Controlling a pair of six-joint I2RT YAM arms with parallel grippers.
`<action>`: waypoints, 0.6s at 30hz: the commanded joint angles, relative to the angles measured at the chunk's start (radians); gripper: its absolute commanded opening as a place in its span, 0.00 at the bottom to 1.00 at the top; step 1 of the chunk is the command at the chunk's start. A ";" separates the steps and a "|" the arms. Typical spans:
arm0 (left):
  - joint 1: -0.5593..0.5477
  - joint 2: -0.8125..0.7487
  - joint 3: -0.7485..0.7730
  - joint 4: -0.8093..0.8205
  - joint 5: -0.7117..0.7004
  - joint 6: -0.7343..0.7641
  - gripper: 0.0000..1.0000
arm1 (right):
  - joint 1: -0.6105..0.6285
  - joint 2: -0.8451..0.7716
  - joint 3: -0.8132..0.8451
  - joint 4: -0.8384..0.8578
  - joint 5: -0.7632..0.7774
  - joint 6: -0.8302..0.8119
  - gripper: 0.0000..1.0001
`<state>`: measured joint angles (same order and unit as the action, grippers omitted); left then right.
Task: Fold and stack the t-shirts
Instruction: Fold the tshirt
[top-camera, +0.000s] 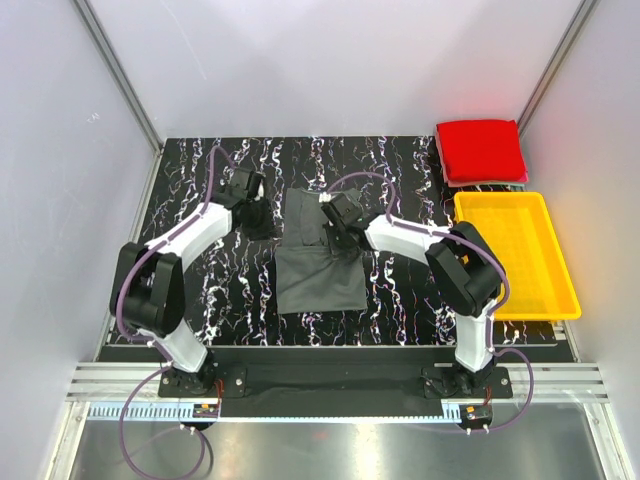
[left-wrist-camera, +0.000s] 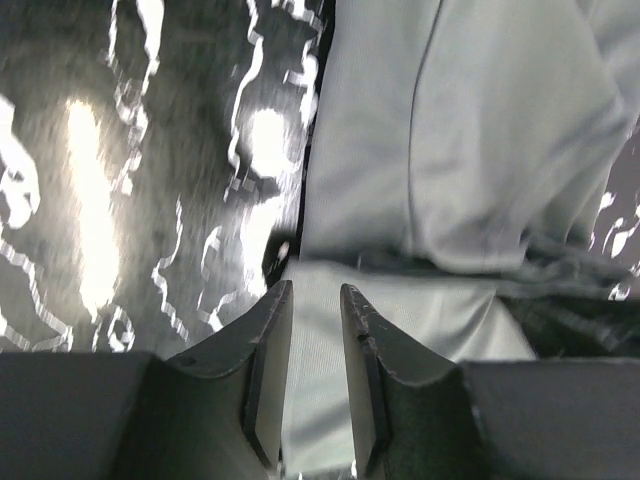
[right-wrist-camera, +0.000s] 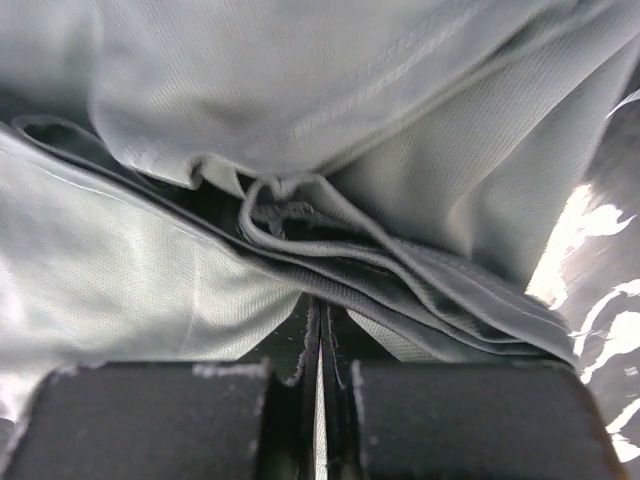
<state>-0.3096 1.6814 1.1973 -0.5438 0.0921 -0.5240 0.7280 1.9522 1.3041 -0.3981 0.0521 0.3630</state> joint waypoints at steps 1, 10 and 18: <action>0.001 -0.087 -0.041 0.005 -0.037 0.004 0.31 | -0.021 -0.001 0.093 -0.011 0.046 -0.053 0.00; -0.002 -0.080 -0.100 0.047 0.017 -0.014 0.32 | -0.053 0.036 0.133 -0.051 0.015 -0.093 0.00; -0.002 -0.081 -0.120 0.061 0.031 -0.010 0.34 | -0.096 0.042 0.125 0.004 -0.026 -0.117 0.02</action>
<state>-0.3099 1.6142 1.0744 -0.5278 0.1017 -0.5327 0.6430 1.9980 1.4052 -0.4194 0.0406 0.2783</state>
